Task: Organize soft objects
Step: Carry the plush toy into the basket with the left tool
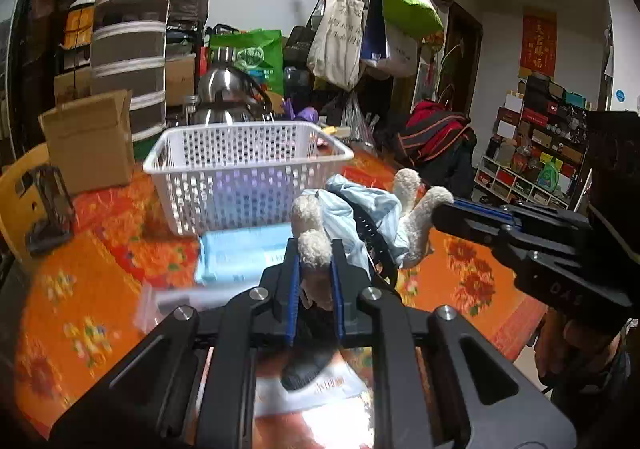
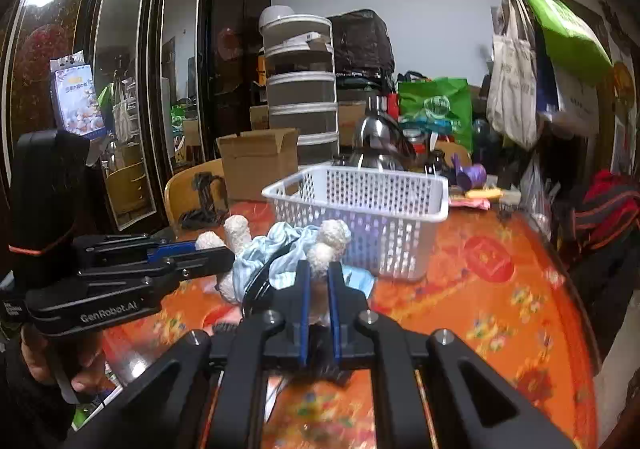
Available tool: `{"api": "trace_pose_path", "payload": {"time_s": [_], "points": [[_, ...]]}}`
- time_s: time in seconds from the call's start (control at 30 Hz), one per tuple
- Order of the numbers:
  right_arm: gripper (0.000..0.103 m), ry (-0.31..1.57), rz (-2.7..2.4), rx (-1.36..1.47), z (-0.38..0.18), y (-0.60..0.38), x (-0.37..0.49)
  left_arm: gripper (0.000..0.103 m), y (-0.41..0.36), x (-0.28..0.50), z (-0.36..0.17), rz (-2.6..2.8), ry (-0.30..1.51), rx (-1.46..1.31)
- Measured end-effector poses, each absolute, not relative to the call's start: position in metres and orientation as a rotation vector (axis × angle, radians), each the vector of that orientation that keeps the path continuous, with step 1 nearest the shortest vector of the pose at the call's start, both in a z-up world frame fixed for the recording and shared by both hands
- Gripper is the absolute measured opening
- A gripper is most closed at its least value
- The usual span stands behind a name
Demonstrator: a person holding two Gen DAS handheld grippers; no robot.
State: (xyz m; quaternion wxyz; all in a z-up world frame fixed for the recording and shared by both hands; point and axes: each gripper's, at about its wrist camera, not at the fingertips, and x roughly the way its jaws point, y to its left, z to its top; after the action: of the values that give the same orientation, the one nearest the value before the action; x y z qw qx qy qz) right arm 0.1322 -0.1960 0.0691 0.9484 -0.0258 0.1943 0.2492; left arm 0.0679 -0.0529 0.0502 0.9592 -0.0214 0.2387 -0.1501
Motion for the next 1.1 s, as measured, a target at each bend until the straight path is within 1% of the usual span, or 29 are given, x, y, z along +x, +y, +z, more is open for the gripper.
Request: {"api": "trace_pose_path", "payload": {"time_s": [0.13, 0.33, 0.43, 0.6, 0.8, 1.1], "points": [[0.007, 0.377, 0.508, -0.063, 0.097, -0.191, 0.159, 0.012, -0.047, 0.093, 0.081, -0.304, 0.472, -0.045], [0.007, 0.397, 0.497, -0.083, 0.135, -0.174, 0.223, 0.012, -0.041, 0.151, 0.129, -0.292, 0.469, -0.034], [0.007, 0.428, 0.484, -0.103, 0.141, -0.163, 0.258, 0.012, -0.034, 0.190, 0.149, -0.263, 0.478, -0.030], [0.007, 0.509, 0.469, -0.095, 0.138, -0.150, 0.319, 0.012, -0.022, 0.251, 0.162, -0.224, 0.518, -0.032], [0.007, 0.614, 0.466, -0.090, 0.118, -0.134, 0.377, 0.012, -0.012, 0.322, 0.152, -0.181, 0.592, -0.017], [0.007, 0.720, 0.421, -0.127, 0.092, -0.109, 0.437, 0.012, 0.010, 0.401, 0.101, -0.140, 0.705, -0.087]]}}
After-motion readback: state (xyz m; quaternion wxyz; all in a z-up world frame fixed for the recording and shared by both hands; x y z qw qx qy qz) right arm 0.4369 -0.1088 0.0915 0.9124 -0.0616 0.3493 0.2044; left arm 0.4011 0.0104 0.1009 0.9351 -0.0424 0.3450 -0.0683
